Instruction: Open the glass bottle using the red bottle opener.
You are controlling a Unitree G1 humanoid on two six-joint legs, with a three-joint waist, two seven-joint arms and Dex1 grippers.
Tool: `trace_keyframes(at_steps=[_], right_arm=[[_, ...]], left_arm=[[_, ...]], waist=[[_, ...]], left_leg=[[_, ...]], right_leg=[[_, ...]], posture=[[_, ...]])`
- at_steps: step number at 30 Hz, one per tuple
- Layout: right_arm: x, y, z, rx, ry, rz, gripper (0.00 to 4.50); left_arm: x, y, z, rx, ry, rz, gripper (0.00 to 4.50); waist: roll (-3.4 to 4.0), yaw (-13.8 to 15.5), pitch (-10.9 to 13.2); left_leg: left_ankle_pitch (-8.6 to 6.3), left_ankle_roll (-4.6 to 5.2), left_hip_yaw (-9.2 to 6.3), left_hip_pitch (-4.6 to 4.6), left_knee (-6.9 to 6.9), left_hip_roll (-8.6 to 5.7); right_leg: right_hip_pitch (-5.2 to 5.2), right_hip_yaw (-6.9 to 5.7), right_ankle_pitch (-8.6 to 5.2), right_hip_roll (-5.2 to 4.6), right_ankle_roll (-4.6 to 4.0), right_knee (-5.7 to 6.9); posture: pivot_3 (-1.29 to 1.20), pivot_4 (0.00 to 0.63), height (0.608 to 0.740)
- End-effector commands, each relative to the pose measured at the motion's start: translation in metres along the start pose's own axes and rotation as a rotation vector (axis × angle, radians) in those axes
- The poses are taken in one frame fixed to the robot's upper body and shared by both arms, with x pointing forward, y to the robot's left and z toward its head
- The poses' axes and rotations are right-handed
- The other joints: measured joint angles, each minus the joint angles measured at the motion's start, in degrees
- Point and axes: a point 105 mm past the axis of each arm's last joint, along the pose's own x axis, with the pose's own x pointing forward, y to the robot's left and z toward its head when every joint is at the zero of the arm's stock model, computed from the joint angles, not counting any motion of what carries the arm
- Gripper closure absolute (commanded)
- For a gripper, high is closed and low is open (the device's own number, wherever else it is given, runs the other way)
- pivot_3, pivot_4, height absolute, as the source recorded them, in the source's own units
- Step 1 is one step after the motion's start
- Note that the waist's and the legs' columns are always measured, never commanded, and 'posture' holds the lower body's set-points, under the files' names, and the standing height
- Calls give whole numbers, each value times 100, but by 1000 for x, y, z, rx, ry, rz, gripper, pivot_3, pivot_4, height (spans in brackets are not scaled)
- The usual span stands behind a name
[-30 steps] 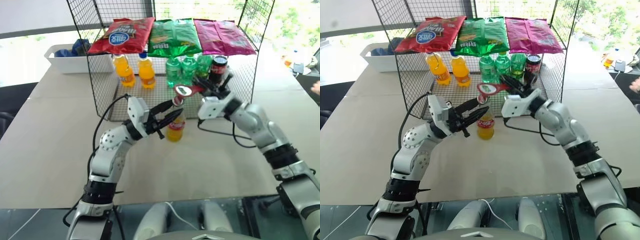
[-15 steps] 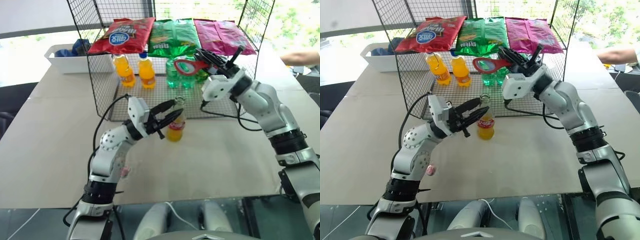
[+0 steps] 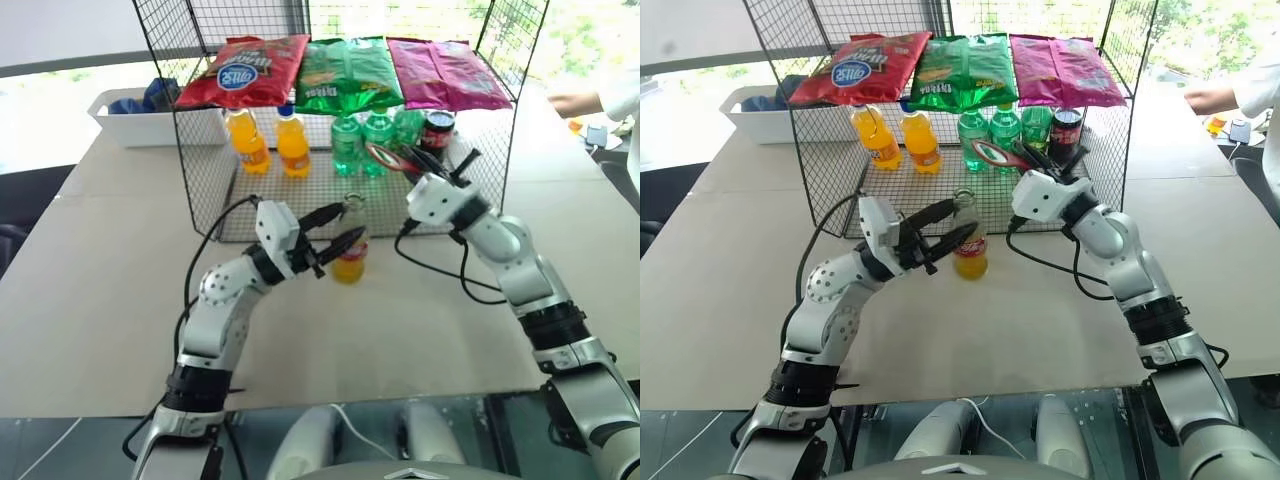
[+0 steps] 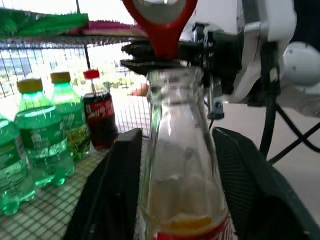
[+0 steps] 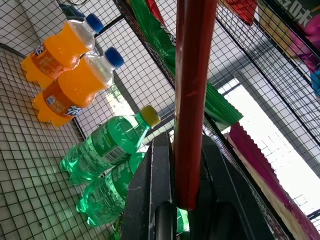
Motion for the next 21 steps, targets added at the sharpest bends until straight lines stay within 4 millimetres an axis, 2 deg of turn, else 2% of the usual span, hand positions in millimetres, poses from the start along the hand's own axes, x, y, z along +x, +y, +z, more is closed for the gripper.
trace_keyframes(at_steps=[1,2,9,13,15,17,21], right_arm=[[-3,-11,8,20,-15,-48,4500],[-3,-10,7,25,-9,-47,4500],[-10,-5,0,63,34,-33,4500],[-20,12,-12,221,115,22,4500],[-30,37,-16,371,173,116,4500],[-38,52,-16,516,226,149,4500],[-52,68,-21,675,363,186,4500]], left_arm=[[1,4,5,41,-8,18,356],[1,4,5,41,-7,21,80],[0,3,5,28,-7,16,80],[-3,0,4,10,7,-13,80],[-7,-6,4,-6,22,-54,80],[-11,-8,6,-22,34,-80,80],[-16,-7,7,-5,62,-101,80]], waist=[[0,7,0],[0,3,0],[0,3,0],[0,3,0],[1,3,1],[1,0,1],[13,6,9]], left_leg=[[0,0,-2,-3,0,0],[0,0,-2,-4,0,-1],[0,0,-1,-4,-2,-1],[0,0,-2,-4,-2,-1],[0,0,-1,-5,-2,0],[-1,1,-2,-4,-7,3],[-1,1,-2,-7,-9,2]], right_leg=[[-2,-2,0,0,0,-1],[-3,-2,0,-1,0,-2],[-3,-1,0,-1,0,-3],[-2,-2,0,-1,0,-5],[-1,-1,0,-2,0,-5],[-1,-1,0,-1,-1,-9],[-2,-1,0,-2,0,-11]], posture=[[0,150,740],[0,150,740],[0,150,740],[0,150,740],[0,150,740],[0,150,740],[0,150,740]])
